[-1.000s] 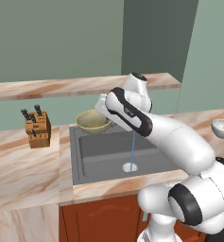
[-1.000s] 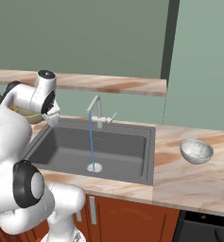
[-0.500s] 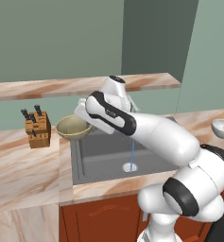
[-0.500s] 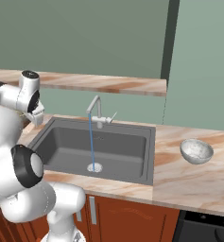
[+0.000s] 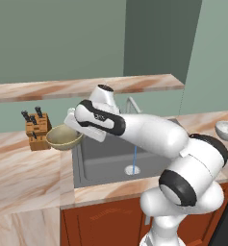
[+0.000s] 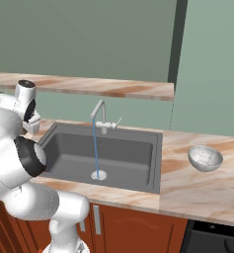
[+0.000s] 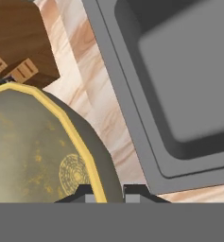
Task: Rinse each bowl for a few seconds and place them down in the sink or on the counter.
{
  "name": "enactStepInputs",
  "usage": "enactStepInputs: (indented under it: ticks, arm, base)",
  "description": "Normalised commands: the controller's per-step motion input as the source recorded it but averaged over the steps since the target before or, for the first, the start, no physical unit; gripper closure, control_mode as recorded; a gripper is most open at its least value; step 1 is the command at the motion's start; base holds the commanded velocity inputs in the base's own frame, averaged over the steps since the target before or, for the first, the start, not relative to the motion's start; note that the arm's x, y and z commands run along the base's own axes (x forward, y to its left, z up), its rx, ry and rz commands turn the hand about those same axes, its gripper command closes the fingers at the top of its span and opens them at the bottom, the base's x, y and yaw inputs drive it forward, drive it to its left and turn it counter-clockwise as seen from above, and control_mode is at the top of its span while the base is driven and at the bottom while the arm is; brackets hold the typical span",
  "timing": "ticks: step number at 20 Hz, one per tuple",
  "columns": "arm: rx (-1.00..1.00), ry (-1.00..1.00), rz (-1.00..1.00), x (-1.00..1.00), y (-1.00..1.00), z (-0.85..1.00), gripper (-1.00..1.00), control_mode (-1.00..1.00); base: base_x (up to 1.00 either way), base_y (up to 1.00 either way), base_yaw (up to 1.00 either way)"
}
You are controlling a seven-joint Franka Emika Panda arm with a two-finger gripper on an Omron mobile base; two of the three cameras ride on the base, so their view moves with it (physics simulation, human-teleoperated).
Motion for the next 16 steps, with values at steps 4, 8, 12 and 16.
enactStepInputs:
  ticks: [4,8,12,16]
  arm:
    - [0.00,0.03,0.07,0.01,0.13,-0.35,1.00,-1.00]
    - [-0.01,0.01,0.07,0.00,0.16,-0.25,1.00,-1.00]
    - [0.00,0.00,0.07,0.00,0.16,-0.22,1.00,-1.00]
    - [-0.01,0.00,0.06,0.00,0.20,-0.18,1.00,-1.00]
  base:
    - [0.00,0.00,0.00]
    - [0.00,0.00,0.00]
    - [0.00,0.00,0.00]
    - [0.00,0.00,0.00]
